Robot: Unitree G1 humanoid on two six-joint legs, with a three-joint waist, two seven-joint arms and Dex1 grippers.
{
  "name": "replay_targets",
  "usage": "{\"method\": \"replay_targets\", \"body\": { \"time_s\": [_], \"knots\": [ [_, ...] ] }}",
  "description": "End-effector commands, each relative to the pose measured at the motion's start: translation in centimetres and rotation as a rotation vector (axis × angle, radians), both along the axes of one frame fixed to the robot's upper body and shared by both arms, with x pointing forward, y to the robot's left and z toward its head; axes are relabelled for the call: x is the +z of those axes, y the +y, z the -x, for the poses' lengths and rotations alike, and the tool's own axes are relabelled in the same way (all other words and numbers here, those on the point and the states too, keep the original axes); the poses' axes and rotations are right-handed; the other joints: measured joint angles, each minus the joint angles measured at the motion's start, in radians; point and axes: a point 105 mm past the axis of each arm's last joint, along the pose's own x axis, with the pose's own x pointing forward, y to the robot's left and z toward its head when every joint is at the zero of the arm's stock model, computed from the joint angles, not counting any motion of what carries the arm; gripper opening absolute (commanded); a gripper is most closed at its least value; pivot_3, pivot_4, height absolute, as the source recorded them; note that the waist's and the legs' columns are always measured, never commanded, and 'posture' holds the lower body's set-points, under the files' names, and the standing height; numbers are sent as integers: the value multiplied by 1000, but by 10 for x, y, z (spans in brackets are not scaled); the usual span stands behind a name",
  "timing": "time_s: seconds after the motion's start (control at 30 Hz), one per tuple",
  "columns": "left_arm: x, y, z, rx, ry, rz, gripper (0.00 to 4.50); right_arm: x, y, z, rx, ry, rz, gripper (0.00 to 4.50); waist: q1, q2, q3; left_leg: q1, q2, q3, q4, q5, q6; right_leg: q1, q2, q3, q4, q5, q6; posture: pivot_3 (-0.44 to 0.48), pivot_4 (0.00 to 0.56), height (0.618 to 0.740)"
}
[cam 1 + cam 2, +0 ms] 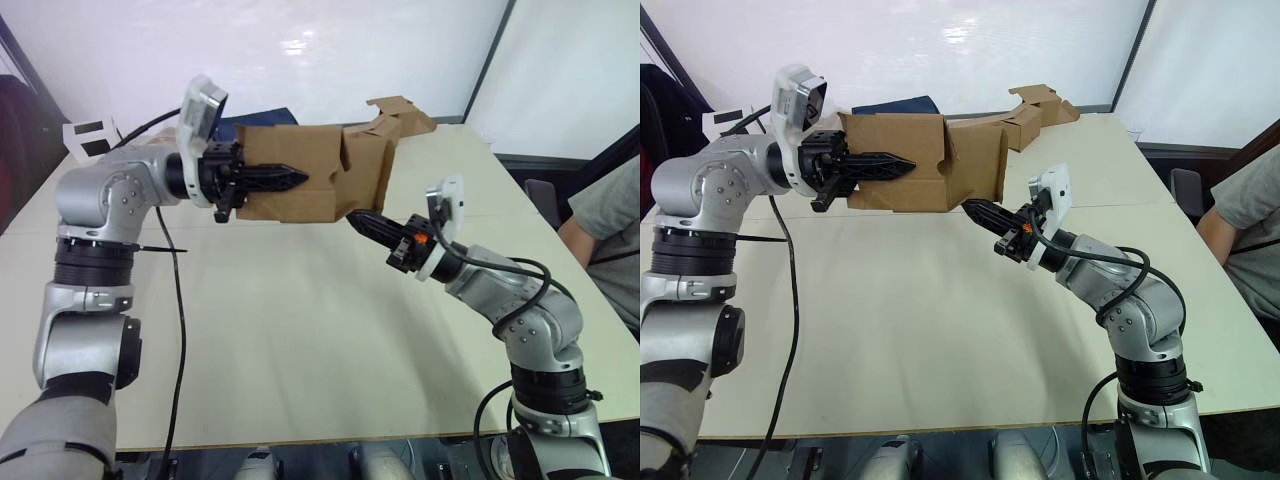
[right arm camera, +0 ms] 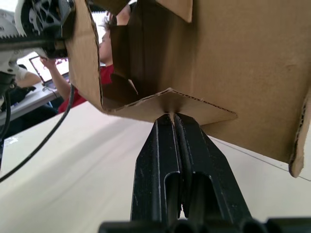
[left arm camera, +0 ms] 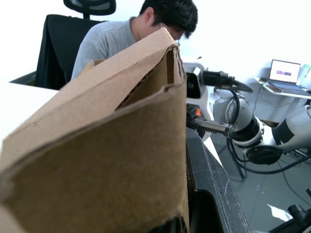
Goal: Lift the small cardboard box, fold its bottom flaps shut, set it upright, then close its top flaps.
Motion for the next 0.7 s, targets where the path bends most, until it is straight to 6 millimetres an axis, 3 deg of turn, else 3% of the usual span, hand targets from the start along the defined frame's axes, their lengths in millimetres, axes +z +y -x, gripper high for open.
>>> {"method": "replay_targets", "body": {
  "time_s": [0.03,0.5,0.7],
  "knots": [
    [7,1,7,-16,-38,10,0,17,6,8,48,-53,-39,42,0,0,0,0,0,0,0,0,0,0,0,0,0,0,0,0,150,740],
    [5,-1,8,-18,-36,18,0,21,26,12,124,-69,-40,42,0,0,0,0,0,0,0,0,0,0,0,0,0,0,0,0,150,740],
    [5,0,7,-6,-39,22,0,25,23,13,120,-89,-15,42,0,0,0,0,0,0,0,0,0,0,0,0,0,0,0,0,150,740]
  ]
}}
